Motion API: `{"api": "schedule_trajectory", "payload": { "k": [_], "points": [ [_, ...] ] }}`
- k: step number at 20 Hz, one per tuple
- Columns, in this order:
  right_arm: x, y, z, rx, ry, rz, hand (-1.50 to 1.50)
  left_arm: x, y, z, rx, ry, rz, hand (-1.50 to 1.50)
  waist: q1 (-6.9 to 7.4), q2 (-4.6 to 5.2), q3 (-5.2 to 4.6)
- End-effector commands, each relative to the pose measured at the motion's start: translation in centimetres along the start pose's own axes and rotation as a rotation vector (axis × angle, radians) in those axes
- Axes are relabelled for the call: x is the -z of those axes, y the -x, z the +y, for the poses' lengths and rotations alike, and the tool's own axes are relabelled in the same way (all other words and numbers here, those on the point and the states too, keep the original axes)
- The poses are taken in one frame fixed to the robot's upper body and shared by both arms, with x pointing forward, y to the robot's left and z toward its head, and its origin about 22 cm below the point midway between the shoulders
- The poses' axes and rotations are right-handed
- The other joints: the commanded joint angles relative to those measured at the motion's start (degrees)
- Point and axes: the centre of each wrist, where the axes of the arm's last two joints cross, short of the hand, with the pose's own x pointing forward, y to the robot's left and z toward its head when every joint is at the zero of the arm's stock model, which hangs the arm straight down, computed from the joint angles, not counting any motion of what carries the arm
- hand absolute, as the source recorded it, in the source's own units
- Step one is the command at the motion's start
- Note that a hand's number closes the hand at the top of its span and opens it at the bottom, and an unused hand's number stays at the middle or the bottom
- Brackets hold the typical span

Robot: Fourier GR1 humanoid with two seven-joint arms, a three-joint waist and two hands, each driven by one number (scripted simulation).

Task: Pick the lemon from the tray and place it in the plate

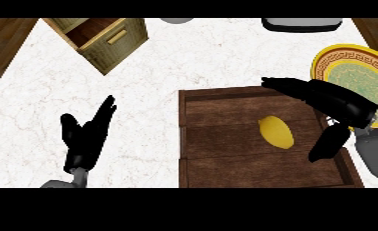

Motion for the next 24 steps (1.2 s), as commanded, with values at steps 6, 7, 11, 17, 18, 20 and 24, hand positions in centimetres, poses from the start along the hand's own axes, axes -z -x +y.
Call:
{"api": "schedule_trajectory", "payload": {
  "k": [6,7,11,17,18,20,24],
  "points": [
    [-0.3,-1.1,2.8,-0.095,0.027,0.061,-1.50,-0.1,0.0,0.7,-0.014,0.004,0.033,0.00,-0.12,0.21,-0.30],
    [0.2,-1.4,2.7,-0.107,0.045,0.062,-1.50,-0.8,0.1,0.3,-0.019,0.021,0.031,0.00,-0.01,0.20,-0.30],
    [-0.2,-0.3,3.4,-0.114,0.023,0.096,-1.50,-1.5,1.3,-0.5,-0.008,0.026,0.034,0.00,0.03,0.21,-0.29],
    [1.8,-0.1,3.3,-0.128,0.000,0.076,-1.50,-0.8,0.5,1.1,-0.006,0.030,0.021,0.00,0.12,0.23,-0.30],
    [4.4,-0.3,6.2,-0.141,-0.015,0.098,-1.50,1.3,-0.9,0.2,-0.005,0.005,0.025,0.00,0.14,0.33,-0.29],
    [4.9,0.6,5.7,-0.128,-0.029,0.098,-1.50,0.2,1.0,-1.4,0.001,0.008,0.013,0.00,0.25,0.31,-0.29],
    [1.7,0.8,7.0,-0.241,-0.158,0.075,1.50,-1.2,1.5,0.8,-0.017,0.008,0.019,0.00,0.12,0.18,-0.30]
  ]
}}
